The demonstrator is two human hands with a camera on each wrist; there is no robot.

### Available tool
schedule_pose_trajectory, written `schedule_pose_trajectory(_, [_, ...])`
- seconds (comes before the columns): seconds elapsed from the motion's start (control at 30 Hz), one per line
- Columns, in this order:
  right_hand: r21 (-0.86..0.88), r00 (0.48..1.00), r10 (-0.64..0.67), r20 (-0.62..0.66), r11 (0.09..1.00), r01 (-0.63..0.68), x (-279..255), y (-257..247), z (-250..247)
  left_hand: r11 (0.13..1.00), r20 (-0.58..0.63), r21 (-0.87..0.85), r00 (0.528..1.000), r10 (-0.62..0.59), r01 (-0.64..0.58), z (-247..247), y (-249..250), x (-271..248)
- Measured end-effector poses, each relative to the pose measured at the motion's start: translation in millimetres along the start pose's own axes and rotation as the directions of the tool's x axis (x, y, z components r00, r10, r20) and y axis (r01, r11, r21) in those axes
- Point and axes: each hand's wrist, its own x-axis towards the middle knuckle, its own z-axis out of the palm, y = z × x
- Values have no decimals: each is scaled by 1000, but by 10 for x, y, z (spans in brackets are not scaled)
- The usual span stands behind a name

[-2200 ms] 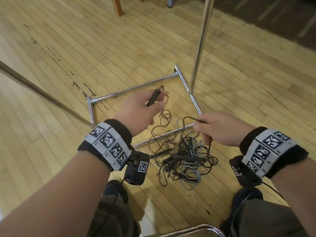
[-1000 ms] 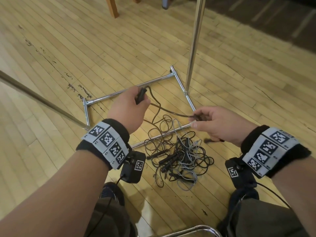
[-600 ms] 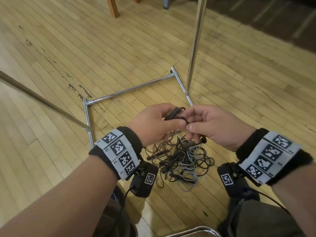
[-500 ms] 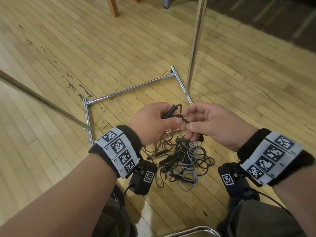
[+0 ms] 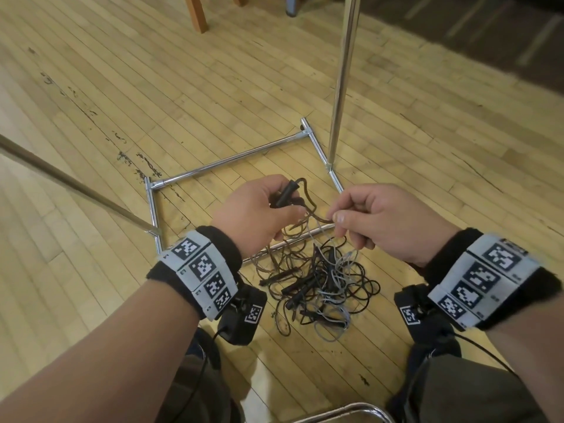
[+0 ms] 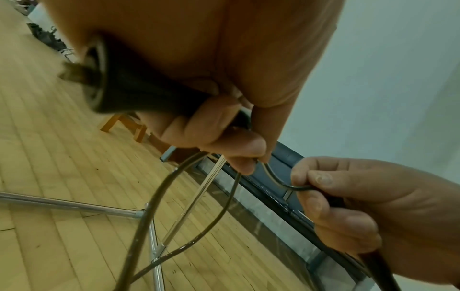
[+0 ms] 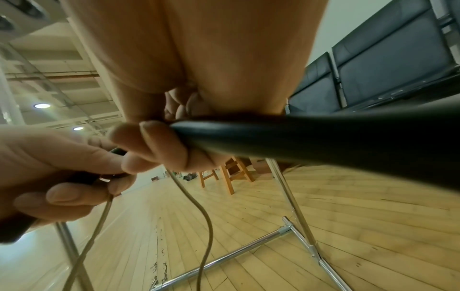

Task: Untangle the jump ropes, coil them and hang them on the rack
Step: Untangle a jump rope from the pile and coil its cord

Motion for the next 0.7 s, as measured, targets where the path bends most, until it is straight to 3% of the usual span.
schedule_pose_trajectory(0.23, [91,994,-17,-104,996,26,51,-12,43,1000,190,6,982,0,-1,40,28,-31])
schedule_pose_trajectory(0.47, [-175,999,3,-34,985,-9,44,35,140,965,246,-236,968,-59,119,126,52,-35])
schedule_pose_trajectory(0.6, [-50,984,160,73,986,-157,27,39,26,893,96,-426,989,-116,146,-8,4,34])
schedule_pose_trajectory(0.7, [-59,983,172,66,984,-169,4,62,-64,867,-12,-468,979,-202,173,-106,-40,73])
